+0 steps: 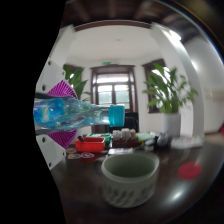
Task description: Pour water
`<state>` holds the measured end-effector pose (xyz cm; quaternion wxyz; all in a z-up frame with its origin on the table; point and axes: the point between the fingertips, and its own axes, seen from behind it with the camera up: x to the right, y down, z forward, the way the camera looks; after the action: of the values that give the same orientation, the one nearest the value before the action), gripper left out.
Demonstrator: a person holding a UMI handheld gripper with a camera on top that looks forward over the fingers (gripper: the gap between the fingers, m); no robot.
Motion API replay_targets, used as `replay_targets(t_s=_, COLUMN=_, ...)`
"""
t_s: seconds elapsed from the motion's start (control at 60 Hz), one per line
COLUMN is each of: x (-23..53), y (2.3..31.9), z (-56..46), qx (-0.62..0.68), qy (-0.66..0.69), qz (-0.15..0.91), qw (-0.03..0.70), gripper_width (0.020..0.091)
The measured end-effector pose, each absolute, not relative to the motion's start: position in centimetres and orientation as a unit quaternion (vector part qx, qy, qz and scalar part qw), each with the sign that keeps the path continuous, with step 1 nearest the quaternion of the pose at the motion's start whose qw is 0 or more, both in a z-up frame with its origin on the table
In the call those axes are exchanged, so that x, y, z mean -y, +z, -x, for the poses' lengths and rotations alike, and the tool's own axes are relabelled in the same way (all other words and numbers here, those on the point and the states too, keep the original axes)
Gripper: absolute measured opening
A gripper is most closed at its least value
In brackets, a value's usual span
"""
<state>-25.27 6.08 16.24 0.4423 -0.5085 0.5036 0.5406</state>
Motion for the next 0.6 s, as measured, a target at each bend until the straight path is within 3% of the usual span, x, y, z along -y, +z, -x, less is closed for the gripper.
replay_targets(t_s=0.083, x=-6.9, y=17.8, z=24.5, qx=-0.415, qy=0.468, qz=0.6, qw=0.498, gripper_width=0.0412)
replay_targets(t_s=0.2, x=-8.5, y=22.5, z=22.2, qx=-0.273, qy=0.324, qz=0.693, qw=0.584, gripper_width=0.0412)
replay_targets(t_s=0.35, x=-9.0, y=27.5, z=18.0, qx=-0.139, qy=0.139, qz=0.725, qw=0.66, gripper_width=0.041)
replay_targets(t_s=0.45, x=-9.9, y=27.2, z=13.1, qx=-0.084, qy=0.02, qz=0.743, qw=0.664, gripper_width=0.041)
replay_targets(t_s=0.6, x=-10.1, y=23.4, z=3.9, qx=-0.075, qy=-0.122, qz=0.765, qw=0.627, gripper_width=0.0409)
